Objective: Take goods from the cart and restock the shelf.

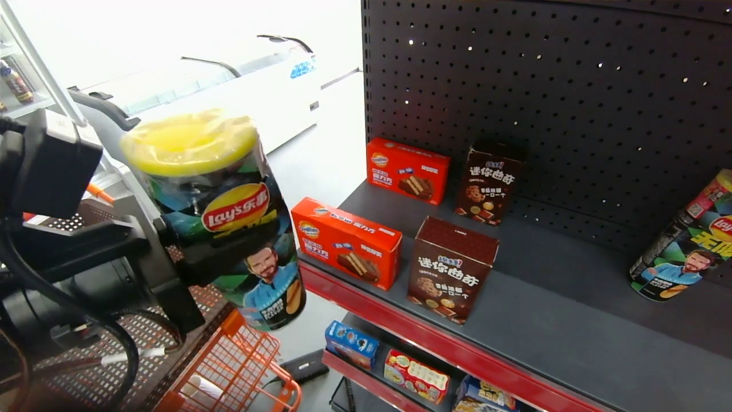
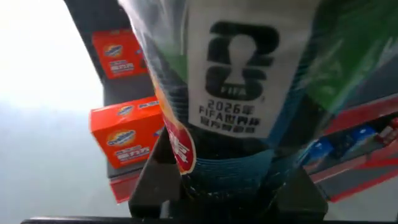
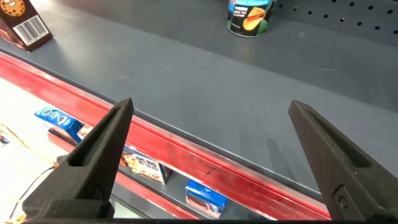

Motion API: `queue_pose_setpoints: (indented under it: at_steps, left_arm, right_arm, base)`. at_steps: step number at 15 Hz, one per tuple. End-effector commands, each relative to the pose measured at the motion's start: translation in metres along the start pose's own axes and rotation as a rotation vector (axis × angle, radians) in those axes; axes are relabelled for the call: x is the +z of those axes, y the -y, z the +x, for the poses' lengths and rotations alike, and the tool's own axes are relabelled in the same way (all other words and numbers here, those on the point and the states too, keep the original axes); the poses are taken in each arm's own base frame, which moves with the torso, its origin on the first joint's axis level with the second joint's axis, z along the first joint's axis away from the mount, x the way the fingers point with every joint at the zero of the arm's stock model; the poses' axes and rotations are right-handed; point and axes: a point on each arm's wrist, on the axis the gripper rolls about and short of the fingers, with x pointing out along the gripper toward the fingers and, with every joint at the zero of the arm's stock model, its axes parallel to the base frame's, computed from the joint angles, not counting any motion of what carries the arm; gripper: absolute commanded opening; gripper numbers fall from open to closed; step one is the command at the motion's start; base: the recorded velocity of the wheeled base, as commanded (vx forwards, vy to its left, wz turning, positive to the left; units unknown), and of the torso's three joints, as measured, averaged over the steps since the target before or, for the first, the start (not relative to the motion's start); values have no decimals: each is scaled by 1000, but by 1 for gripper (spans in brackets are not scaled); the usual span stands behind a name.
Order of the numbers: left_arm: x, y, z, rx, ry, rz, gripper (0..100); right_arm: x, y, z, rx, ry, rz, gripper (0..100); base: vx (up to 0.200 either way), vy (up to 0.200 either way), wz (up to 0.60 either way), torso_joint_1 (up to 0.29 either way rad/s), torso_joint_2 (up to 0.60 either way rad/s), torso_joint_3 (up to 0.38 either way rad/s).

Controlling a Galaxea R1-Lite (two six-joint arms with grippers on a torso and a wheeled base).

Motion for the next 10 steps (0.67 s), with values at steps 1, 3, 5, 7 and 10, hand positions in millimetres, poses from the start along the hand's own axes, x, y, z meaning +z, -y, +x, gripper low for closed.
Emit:
queue_pose_setpoints:
  at_steps: [1, 3, 5, 7, 10]
  left_arm:
    - [-3, 18, 3, -97, -7, -32, 0]
    - [0, 27, 9, -153, -12, -56, 0]
    - [3, 33, 10, -188, -15, -94, 0]
    - [3, 37, 12, -211, -17, -121, 0]
    - [4, 41, 12, -236, -10, -120, 0]
  right_arm:
    - [0, 0, 0, 1, 1, 0, 100]
    - [0, 0, 0, 1, 1, 0, 100]
    - [0, 0, 0, 1, 1, 0, 100]
    - [0, 0, 0, 1, 1, 0, 100]
    - [0, 0, 0, 1, 1, 0, 100]
  base:
    - [0, 0, 0, 0, 0, 0]
    - [0, 0, 0, 0, 0, 0]
    - [0, 0, 0, 0, 0, 0]
    - [0, 0, 0, 0, 0, 0]
    - [0, 0, 0, 0, 0, 0]
